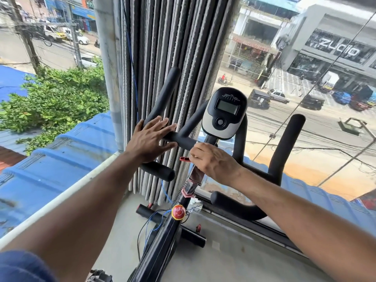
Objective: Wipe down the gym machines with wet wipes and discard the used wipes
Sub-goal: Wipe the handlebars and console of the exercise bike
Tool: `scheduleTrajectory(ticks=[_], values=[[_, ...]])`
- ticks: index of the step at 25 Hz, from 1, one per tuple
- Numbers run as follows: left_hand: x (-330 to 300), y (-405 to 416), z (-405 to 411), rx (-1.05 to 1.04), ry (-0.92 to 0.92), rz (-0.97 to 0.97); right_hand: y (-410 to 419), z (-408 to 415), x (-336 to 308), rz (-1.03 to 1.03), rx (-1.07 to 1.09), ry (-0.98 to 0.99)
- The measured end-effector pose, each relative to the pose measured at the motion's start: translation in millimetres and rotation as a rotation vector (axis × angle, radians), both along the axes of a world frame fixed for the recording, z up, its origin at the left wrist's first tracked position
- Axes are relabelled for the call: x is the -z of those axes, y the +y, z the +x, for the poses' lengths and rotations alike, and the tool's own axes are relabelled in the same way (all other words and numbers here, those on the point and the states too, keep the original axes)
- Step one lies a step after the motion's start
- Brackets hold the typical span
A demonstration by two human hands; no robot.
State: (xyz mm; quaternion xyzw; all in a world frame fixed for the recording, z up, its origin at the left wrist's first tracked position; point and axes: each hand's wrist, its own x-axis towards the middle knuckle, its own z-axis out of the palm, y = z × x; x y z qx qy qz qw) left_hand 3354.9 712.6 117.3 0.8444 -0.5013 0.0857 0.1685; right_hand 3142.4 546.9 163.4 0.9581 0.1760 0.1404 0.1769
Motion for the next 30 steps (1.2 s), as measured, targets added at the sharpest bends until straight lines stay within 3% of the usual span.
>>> scheduleTrajectory(ticks=[4, 7, 11, 15, 18, 22, 30], values=[[-2.0, 1.3, -1.4, -0.006, 0.008, -0.001, -13.0, -30.3, 0.7, -0.086, -0.018, 0.007], [-1.1, 1.3, -0.6, -0.004, 0.005, 0.008, -16.2, -46.1, -6.4, 0.014, -0.015, -0.005], [-2.1, 1.7, -1.3, -0.010, 0.019, -0.022, 7.7, -6.8, -21.0, 0.185, 0.076, -0.052], [-0.4, 7.1, -4.4, -0.091, 0.133, -0.221, 19.3, 35.7, -17.2, 0.222, 0.190, -0.034], [1.0, 5.5, -2.5, -0.211, 0.227, -0.216, 15.9, 27.9, -17.0, 0.165, 0.174, -0.022], [0.0, 5.5, 2.6, -0.178, 0.242, -0.192, -2.8, 3.6, -25.7, 0.098, 0.100, -0.050], [-5.1, 7.5, -2.1, -0.200, 0.293, -0.301, 12.3, 54.0, -19.7, 0.268, 0.139, -0.101]])
